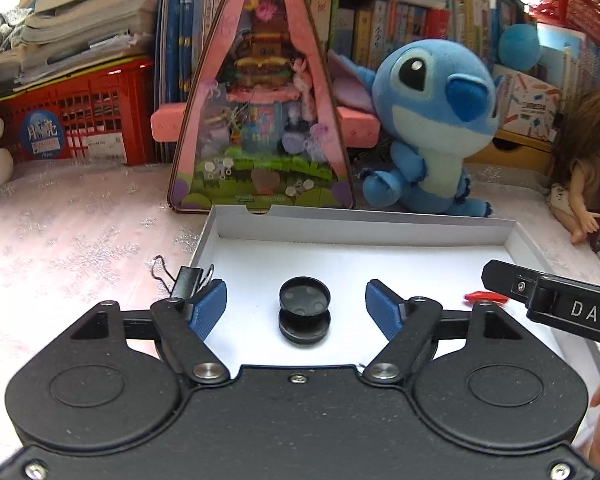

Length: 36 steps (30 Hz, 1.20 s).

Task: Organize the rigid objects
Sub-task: 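Withdraw both open tools from the tray back over the table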

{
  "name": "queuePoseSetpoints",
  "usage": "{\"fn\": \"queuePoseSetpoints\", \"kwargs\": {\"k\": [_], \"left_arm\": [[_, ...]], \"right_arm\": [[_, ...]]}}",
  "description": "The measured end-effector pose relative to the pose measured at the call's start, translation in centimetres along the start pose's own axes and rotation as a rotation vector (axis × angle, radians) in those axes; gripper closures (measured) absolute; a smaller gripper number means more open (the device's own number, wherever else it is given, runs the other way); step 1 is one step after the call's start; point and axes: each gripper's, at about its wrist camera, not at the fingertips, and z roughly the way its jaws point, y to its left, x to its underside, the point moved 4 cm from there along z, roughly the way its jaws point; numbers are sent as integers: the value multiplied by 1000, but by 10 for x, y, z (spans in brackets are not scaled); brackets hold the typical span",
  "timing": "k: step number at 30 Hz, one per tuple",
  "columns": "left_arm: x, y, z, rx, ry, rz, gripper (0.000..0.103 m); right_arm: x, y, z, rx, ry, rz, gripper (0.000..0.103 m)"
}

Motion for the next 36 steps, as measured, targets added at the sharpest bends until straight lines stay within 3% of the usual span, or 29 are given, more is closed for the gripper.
{"fn": "queuePoseSetpoints", "kwargs": {"k": [15, 26, 36], "left_arm": [[23, -14, -78, 89, -52, 64, 24], [74, -11, -130, 157, -66, 122, 23], [126, 6, -158, 161, -37, 173, 23]], "right_arm": [[20, -6, -87, -63, -95, -135, 9], [67, 3, -135, -103, -111, -266, 8], [109, 14, -161, -96, -120, -385, 8]]}}
